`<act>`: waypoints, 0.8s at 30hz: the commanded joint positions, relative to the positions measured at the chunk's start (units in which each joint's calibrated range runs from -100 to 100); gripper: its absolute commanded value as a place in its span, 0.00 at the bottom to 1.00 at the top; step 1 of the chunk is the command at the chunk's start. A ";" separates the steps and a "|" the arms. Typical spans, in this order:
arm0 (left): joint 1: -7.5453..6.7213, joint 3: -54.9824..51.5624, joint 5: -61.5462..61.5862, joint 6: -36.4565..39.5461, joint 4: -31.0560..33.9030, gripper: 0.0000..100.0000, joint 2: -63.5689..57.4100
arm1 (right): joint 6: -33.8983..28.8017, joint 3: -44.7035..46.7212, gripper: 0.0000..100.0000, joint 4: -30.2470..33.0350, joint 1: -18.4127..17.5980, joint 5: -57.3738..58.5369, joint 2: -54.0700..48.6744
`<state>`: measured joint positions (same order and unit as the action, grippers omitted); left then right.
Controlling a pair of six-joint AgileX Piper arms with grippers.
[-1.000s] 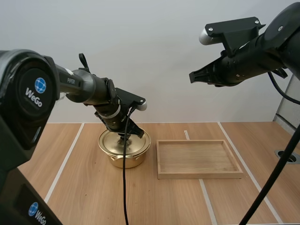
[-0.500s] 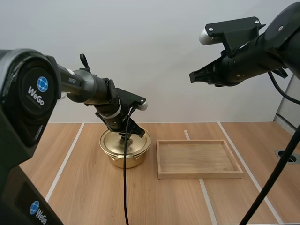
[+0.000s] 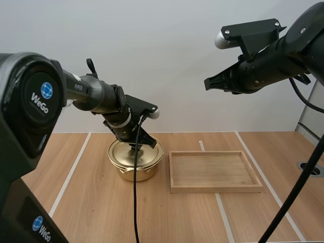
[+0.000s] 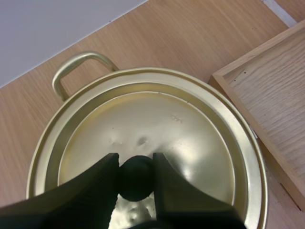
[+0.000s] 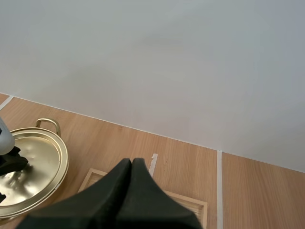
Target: Open the pot, put the grape inside, and close it
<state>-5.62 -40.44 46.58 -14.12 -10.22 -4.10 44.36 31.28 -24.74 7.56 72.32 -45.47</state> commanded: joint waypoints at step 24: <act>-0.07 16.37 9.78 2.51 2.06 1.00 -10.46 | 0.41 0.11 0.00 -0.16 0.15 3.74 -0.65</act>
<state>-5.62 -27.28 53.53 -12.79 -8.85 -11.87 44.36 31.28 -24.74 7.56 75.76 -45.47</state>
